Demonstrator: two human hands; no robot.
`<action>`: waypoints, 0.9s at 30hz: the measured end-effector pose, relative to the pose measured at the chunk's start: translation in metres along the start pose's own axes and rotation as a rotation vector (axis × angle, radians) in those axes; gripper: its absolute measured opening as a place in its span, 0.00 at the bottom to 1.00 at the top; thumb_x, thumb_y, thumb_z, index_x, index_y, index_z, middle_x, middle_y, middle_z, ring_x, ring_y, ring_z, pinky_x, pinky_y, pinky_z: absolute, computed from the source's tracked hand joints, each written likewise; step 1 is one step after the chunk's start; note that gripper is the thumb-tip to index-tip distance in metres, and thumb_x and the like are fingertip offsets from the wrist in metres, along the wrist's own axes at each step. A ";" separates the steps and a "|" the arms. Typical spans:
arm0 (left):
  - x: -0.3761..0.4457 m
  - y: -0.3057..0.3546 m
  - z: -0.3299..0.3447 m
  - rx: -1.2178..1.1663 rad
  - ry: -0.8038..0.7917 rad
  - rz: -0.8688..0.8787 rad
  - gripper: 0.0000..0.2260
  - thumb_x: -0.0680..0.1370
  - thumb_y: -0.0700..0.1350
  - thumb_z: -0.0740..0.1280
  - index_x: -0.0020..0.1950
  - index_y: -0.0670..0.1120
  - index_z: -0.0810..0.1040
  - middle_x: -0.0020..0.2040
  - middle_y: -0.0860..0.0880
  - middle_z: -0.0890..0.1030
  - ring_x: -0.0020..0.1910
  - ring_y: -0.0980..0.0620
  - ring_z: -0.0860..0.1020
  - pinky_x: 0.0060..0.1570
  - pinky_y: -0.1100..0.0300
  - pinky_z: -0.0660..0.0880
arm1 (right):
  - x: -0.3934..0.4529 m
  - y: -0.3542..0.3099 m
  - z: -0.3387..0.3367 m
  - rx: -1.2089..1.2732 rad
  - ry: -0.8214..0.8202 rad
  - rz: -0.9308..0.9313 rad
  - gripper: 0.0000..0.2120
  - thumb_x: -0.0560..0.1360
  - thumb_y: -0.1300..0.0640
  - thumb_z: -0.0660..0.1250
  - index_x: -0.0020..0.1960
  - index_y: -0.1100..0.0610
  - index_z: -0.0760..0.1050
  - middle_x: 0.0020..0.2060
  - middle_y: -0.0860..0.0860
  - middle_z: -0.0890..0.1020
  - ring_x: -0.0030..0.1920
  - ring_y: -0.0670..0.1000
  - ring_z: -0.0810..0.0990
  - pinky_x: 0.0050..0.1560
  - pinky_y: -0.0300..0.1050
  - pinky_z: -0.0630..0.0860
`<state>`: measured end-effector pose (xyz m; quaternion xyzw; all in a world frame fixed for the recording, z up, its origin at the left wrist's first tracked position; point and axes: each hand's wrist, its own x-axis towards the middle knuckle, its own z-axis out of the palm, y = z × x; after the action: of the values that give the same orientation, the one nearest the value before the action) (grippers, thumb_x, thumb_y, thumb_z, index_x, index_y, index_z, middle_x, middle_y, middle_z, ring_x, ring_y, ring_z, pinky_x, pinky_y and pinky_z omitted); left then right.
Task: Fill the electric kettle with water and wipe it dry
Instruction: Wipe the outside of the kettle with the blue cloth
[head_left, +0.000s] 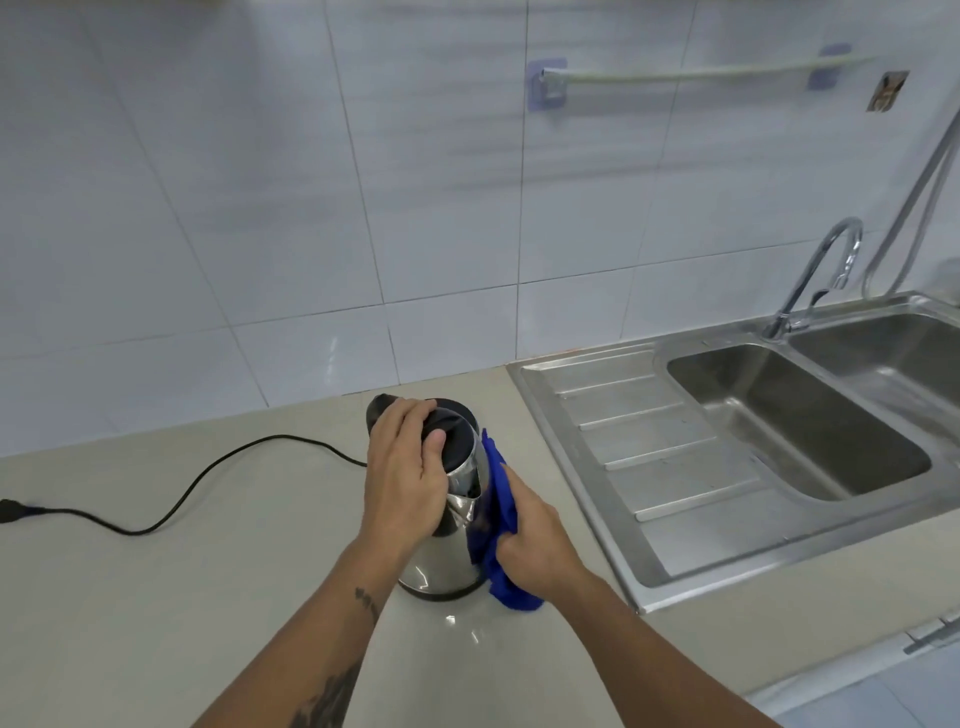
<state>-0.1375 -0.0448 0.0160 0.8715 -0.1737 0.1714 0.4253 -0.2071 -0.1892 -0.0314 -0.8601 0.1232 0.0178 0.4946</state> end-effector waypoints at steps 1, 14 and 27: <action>0.001 -0.002 -0.002 -0.007 -0.019 0.010 0.19 0.79 0.48 0.55 0.67 0.45 0.74 0.65 0.52 0.73 0.65 0.56 0.68 0.68 0.60 0.65 | 0.001 0.002 -0.001 -0.022 -0.043 0.042 0.39 0.68 0.72 0.61 0.73 0.44 0.67 0.55 0.47 0.81 0.55 0.51 0.81 0.55 0.50 0.82; 0.019 0.023 0.004 0.354 -0.106 -0.041 0.11 0.77 0.43 0.58 0.57 0.43 0.74 0.58 0.48 0.77 0.60 0.46 0.72 0.60 0.49 0.68 | 0.009 -0.028 -0.013 -0.077 0.036 -0.205 0.40 0.69 0.64 0.61 0.80 0.47 0.60 0.70 0.48 0.74 0.68 0.53 0.74 0.65 0.49 0.75; 0.007 0.035 0.034 0.527 -0.001 -0.117 0.26 0.74 0.52 0.60 0.70 0.41 0.71 0.71 0.47 0.72 0.72 0.44 0.65 0.71 0.47 0.60 | 0.036 0.028 -0.041 -0.031 -0.242 -0.054 0.42 0.69 0.73 0.60 0.79 0.45 0.64 0.56 0.48 0.82 0.54 0.50 0.81 0.54 0.43 0.81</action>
<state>-0.1420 -0.0938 0.0231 0.9608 -0.0728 0.1853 0.1928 -0.1826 -0.2446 -0.0393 -0.8623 0.0393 0.1104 0.4927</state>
